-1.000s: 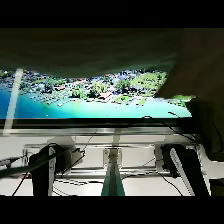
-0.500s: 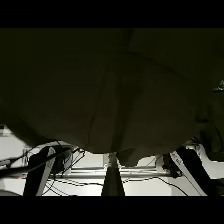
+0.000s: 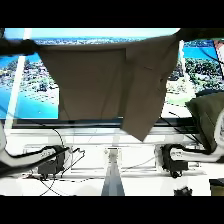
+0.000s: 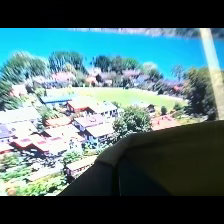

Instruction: Fold the clothes and pants, and hang the long-sleeved shirts on hangers.

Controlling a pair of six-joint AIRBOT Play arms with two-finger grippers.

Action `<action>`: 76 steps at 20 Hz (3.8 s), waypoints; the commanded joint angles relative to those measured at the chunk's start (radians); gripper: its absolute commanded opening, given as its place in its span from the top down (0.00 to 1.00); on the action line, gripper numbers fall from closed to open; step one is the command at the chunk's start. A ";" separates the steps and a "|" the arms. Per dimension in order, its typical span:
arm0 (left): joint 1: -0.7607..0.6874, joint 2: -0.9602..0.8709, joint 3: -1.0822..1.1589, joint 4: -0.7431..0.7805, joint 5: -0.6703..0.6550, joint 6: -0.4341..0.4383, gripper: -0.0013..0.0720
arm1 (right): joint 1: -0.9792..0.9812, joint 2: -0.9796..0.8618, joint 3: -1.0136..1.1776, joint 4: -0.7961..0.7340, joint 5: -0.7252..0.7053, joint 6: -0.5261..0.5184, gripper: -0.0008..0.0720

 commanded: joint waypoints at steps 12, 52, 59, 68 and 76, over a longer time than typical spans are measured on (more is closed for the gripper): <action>-0.118 -0.248 0.001 0.308 -0.159 -0.203 0.96 | -0.001 -0.248 -0.067 -0.132 0.072 0.002 0.97; 0.222 0.297 -0.647 0.113 -0.271 -0.045 0.44 | -0.207 0.275 -1.283 0.507 -0.088 -0.117 0.57; 0.222 0.297 -0.648 0.112 -0.243 -0.050 0.44 | -0.205 0.304 -1.254 0.523 -0.081 -0.166 0.57; 0.221 0.297 -0.807 0.010 -0.169 -0.075 0.44 | -0.205 0.307 -1.254 0.526 -0.079 -0.166 0.97; 0.200 0.272 -0.901 -0.079 -0.047 -0.070 0.44 | -0.205 0.307 -1.254 0.528 -0.058 -0.165 0.97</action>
